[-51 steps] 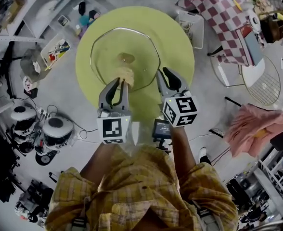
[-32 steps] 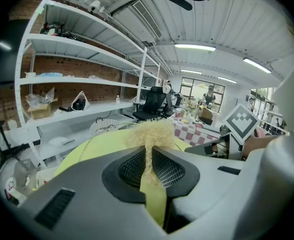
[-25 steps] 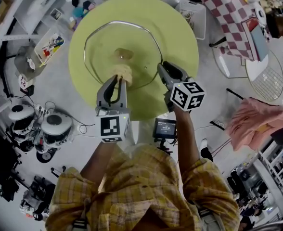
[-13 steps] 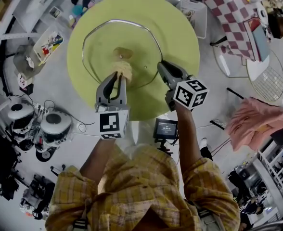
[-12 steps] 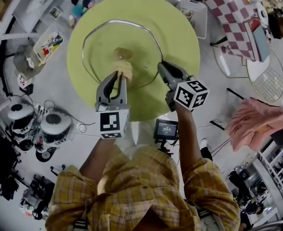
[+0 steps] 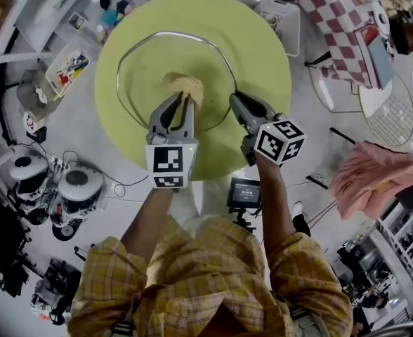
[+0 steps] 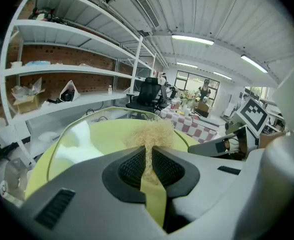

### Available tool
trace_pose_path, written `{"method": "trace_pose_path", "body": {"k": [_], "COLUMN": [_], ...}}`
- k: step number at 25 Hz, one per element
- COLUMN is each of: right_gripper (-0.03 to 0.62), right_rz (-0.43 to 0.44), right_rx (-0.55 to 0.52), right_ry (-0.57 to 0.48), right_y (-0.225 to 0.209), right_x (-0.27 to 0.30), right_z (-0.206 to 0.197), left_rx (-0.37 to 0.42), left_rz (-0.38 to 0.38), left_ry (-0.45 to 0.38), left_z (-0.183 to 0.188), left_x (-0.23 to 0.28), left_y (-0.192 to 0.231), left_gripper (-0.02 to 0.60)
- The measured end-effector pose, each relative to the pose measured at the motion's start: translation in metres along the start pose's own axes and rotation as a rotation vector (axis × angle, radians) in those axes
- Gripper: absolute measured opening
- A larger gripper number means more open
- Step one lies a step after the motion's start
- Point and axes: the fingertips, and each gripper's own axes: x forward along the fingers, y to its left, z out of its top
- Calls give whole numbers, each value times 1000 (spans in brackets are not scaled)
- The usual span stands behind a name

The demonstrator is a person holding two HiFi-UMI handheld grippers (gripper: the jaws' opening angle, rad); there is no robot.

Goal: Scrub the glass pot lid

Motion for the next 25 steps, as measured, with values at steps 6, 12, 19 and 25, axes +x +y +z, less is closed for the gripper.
{"method": "trace_pose_path", "body": {"k": [6,12,19,25], "right_gripper": [61,63,63,64], "right_rz": [-6,-12,-23,-33], "right_rx": [-13,-33,-66,-98], "right_ry": [-11,-24,-34,-33], "right_y": [-2,1,-4,0], "right_x": [0,-2,-2,-1], "right_z": [1,0,-2,-3], "left_rx": [13,61,64,102], "left_rz": [-30,-68,-79,-93], "left_ry": [21,16,48,56], "left_z": [4,6,-1,-1], "left_x": [28,47,64,67], "left_y": [-16,-24,-24,-21], "left_gripper": [43,43,43,43]}}
